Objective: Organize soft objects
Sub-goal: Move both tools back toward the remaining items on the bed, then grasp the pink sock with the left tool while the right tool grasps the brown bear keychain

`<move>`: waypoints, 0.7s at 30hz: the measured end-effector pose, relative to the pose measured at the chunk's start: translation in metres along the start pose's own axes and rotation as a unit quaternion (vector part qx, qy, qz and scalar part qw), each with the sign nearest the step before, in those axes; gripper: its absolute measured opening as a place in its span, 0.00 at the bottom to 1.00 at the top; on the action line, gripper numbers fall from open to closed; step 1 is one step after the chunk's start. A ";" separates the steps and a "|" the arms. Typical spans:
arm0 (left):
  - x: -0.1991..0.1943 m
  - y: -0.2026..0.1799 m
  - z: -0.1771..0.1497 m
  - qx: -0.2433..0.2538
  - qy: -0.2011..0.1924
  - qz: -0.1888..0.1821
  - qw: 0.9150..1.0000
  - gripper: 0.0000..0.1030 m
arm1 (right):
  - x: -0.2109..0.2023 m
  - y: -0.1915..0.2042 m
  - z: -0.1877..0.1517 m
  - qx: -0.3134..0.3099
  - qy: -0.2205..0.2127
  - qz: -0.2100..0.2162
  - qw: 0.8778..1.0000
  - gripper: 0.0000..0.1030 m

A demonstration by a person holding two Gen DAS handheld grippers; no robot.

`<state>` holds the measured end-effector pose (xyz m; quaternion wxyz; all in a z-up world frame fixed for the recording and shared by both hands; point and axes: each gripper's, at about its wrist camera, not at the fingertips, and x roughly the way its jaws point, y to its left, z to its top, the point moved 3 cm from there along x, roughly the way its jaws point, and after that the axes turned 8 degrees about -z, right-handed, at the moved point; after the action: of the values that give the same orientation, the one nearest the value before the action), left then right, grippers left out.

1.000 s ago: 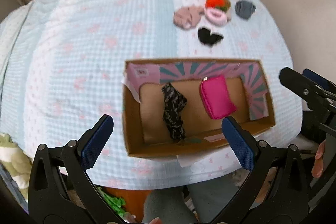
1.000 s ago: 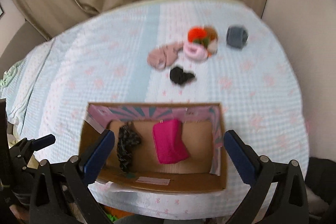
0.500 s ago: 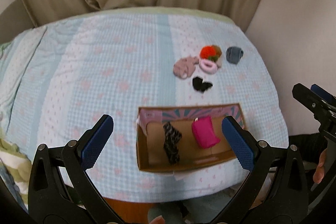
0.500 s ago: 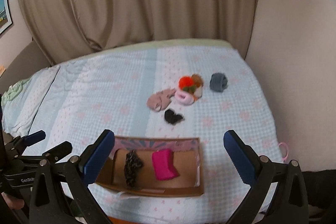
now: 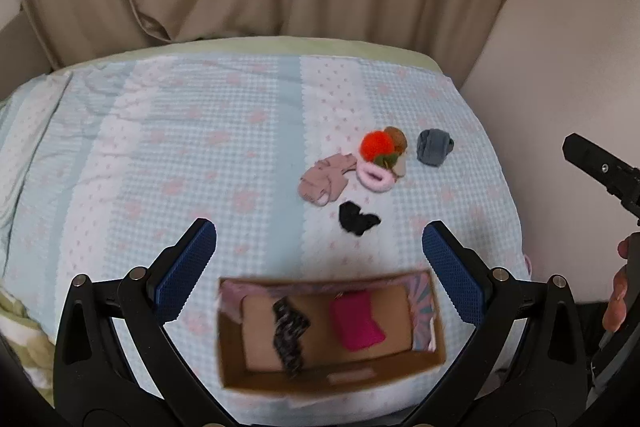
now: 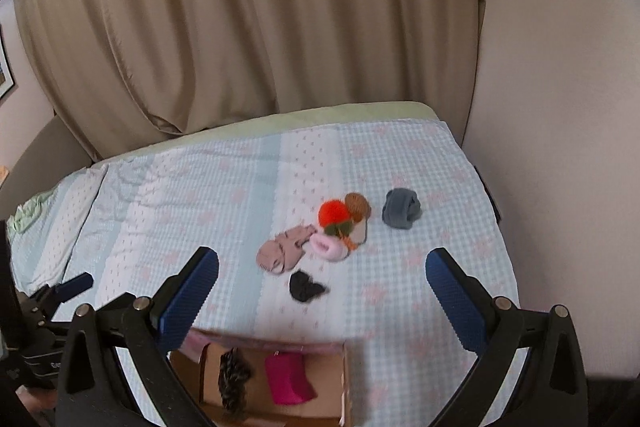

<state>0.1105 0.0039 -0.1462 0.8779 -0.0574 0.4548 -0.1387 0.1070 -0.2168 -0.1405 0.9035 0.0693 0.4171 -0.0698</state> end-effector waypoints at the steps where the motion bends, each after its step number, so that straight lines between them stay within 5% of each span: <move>1: 0.008 -0.003 0.006 -0.004 0.002 0.001 1.000 1.00 | 0.008 -0.004 0.006 -0.002 0.002 0.002 1.000 1.00; 12: 0.118 -0.007 0.065 -0.033 0.040 0.017 0.999 1.00 | 0.123 -0.039 0.069 -0.015 0.049 0.034 0.998 1.00; 21: 0.220 0.016 0.078 -0.021 0.104 0.018 0.994 1.00 | 0.239 -0.046 0.092 -0.006 0.086 0.053 0.995 0.96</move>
<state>0.2971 -0.0482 -0.2766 0.8265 -0.0532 0.5477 -0.1187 0.3210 -0.2949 -0.2671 0.8673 0.0920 0.4890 -0.0127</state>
